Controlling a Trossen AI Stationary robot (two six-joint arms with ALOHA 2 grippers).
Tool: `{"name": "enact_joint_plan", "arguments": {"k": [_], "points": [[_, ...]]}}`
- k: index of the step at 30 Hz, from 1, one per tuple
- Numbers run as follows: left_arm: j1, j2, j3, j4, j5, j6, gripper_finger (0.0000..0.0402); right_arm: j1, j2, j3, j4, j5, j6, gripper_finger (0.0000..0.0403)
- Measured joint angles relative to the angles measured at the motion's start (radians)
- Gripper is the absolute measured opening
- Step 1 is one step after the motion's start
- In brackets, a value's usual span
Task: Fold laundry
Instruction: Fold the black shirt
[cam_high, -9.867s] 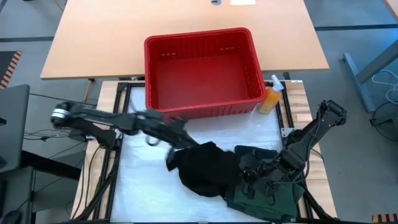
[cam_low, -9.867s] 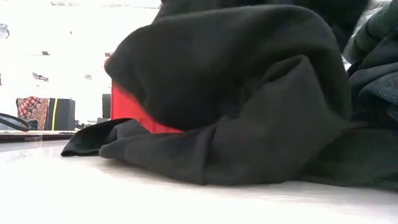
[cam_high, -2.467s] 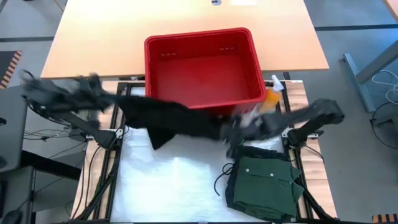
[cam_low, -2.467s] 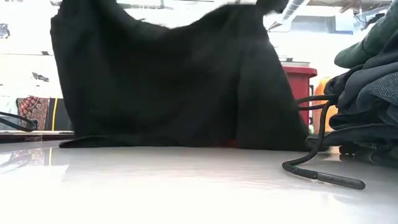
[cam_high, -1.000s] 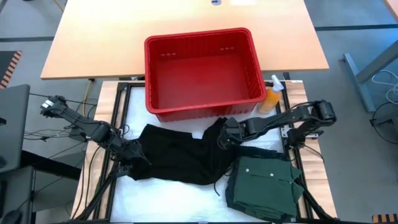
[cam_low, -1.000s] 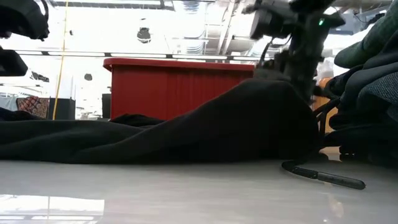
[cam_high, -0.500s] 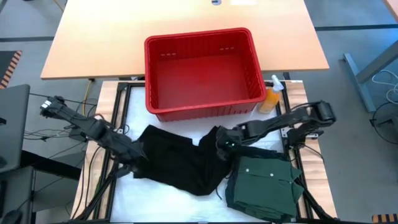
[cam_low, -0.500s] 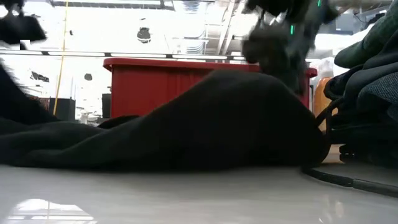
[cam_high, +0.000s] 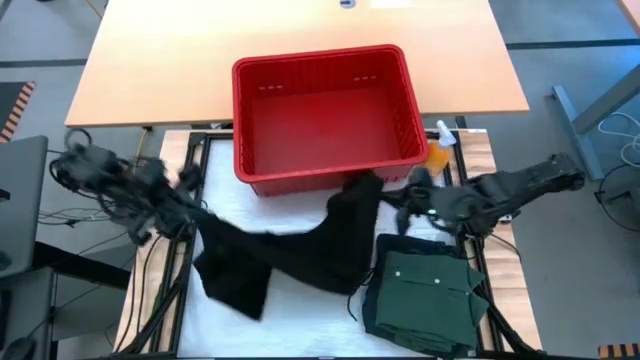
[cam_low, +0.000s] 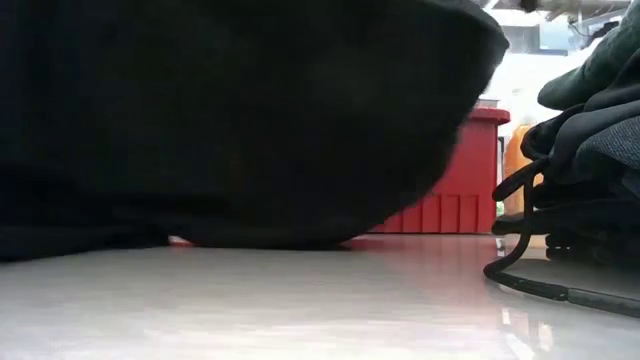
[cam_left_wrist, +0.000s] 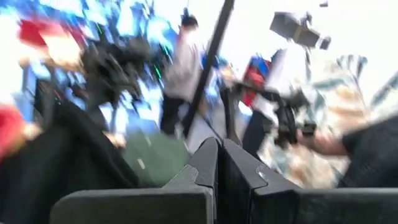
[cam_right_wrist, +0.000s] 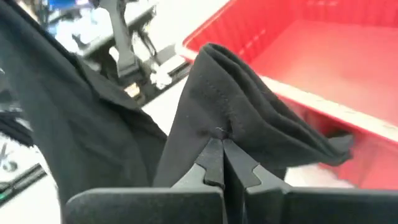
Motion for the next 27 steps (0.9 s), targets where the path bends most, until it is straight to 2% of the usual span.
{"name": "enact_joint_plan", "arguments": {"k": [5, 9, 13, 17, 23, 27], "points": [[0.000, -0.056, 0.053, 0.010, -0.086, 0.079, 0.0000, 0.147, -0.091, 0.000, -0.254, 0.179, 0.231, 0.0014], [0.000, -0.104, 0.057, -0.026, -0.140, 0.084, 0.0000, 0.232, -0.115, 0.000, -0.552, 0.225, 0.525, 0.0014], [0.000, -0.128, 0.055, -0.090, -0.235, 0.084, 0.0000, 0.270, -0.090, 0.000, -0.816, 0.145, 0.792, 0.0014], [0.000, -0.132, 0.055, -0.112, -0.314, 0.095, 0.0000, 0.283, -0.044, -0.001, -0.948, 0.011, 0.920, 0.0014], [0.000, -0.131, 0.055, -0.127, -0.448, 0.121, 0.0000, 0.274, 0.017, -0.027, -0.979, -0.047, 0.986, 0.0014], [0.000, -0.131, 0.057, -0.148, -0.467, 0.142, 0.0000, 0.283, 0.077, -0.072, -0.953, -0.084, 1.027, 0.0014]]}}
